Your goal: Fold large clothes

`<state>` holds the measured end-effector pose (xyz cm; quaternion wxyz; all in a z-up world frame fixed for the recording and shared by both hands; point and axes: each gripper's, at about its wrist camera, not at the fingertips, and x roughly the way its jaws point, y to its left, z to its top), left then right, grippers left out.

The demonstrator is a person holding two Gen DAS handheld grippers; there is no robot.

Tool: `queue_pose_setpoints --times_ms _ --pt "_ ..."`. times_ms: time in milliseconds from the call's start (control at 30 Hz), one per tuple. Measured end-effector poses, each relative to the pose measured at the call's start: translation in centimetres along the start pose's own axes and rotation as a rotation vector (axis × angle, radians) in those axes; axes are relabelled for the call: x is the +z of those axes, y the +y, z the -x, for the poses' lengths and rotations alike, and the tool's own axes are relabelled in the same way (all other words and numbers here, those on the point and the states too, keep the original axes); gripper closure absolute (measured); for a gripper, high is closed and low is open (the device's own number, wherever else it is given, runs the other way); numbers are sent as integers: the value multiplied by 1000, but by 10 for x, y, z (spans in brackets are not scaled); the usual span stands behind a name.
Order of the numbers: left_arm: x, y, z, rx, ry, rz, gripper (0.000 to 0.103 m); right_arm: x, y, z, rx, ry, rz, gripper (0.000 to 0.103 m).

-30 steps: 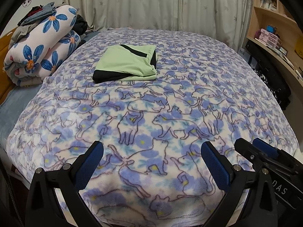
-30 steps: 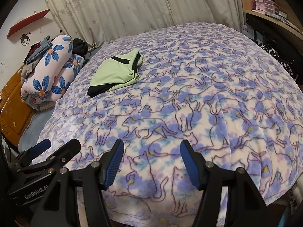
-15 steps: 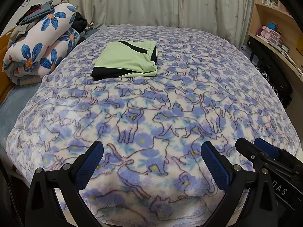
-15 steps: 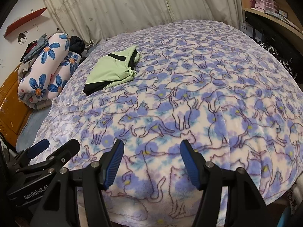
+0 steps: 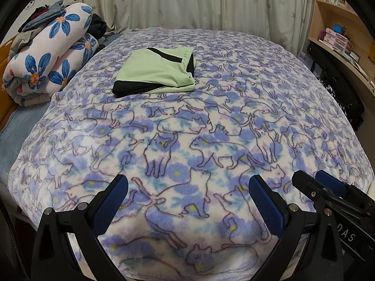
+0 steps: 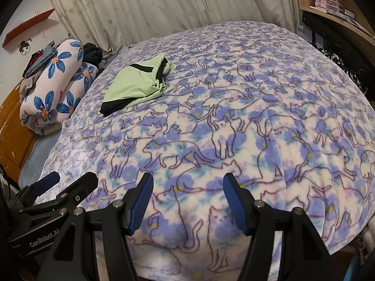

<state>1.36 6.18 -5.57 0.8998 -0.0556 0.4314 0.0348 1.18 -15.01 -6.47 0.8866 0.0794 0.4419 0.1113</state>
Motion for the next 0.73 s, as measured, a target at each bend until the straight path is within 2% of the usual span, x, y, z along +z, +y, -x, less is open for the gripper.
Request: queue_pose_setpoints --times_ms 733 --pt "1 12 -15 -8 43 -6 2 -3 -3 -12 -14 23 0 41"
